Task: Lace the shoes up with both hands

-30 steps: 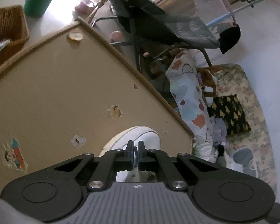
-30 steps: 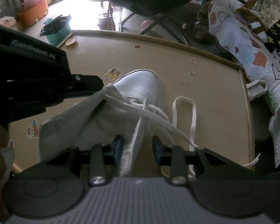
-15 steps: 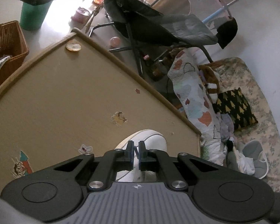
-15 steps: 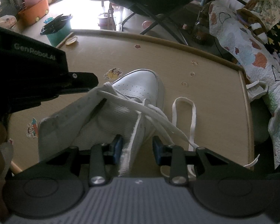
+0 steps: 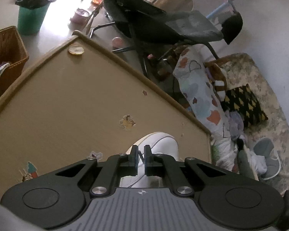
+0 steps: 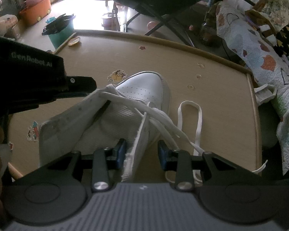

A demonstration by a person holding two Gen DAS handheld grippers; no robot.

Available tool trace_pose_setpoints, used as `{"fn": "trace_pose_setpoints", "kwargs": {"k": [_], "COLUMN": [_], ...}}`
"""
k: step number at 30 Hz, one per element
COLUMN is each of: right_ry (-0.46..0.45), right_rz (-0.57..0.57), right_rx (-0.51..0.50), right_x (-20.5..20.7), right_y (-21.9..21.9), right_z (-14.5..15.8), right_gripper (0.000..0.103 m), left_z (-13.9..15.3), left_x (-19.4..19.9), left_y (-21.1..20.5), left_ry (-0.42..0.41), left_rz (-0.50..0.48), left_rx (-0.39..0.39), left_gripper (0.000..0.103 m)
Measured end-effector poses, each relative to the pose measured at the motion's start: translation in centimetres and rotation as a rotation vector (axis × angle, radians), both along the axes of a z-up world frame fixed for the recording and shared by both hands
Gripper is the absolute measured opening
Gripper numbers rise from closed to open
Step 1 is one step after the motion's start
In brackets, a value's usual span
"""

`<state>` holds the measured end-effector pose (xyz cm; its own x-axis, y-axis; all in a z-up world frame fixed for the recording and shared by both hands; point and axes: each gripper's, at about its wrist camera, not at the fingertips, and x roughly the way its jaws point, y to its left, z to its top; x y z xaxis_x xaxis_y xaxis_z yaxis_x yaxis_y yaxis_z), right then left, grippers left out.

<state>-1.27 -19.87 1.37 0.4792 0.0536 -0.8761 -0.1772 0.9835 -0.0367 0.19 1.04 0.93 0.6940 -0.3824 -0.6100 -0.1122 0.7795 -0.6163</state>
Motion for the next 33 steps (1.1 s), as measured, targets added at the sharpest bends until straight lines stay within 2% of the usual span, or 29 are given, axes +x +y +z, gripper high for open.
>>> {"fn": "trace_pose_setpoints", "kwargs": {"k": [6, 12, 21, 27, 33], "right_ry": [-0.001, -0.004, -0.004, -0.002, 0.018], "right_rz": [0.002, 0.006, 0.008, 0.010, 0.010], "right_rx": [-0.006, -0.012, -0.014, -0.010, 0.017], "right_x": [-0.1, -0.1, 0.0, 0.0, 0.5], "right_y": [0.1, 0.3, 0.3, 0.2, -0.5], "right_z": [-0.2, -0.2, -0.1, -0.1, 0.0], "right_gripper": [0.034, 0.035, 0.035, 0.035, 0.038], "left_z": [-0.5, -1.3, -1.4, -1.1, -0.8], "left_x": [0.1, -0.1, 0.2, 0.3, 0.4], "left_y": [0.4, 1.3, 1.1, 0.6, 0.8], "left_ry": [0.008, 0.023, 0.004, -0.040, -0.080], "left_rz": [-0.011, -0.008, -0.046, -0.137, -0.243], "left_rx": [0.031, 0.030, 0.083, 0.175, 0.235], "left_gripper": [0.009, 0.009, 0.009, 0.009, 0.010]}}
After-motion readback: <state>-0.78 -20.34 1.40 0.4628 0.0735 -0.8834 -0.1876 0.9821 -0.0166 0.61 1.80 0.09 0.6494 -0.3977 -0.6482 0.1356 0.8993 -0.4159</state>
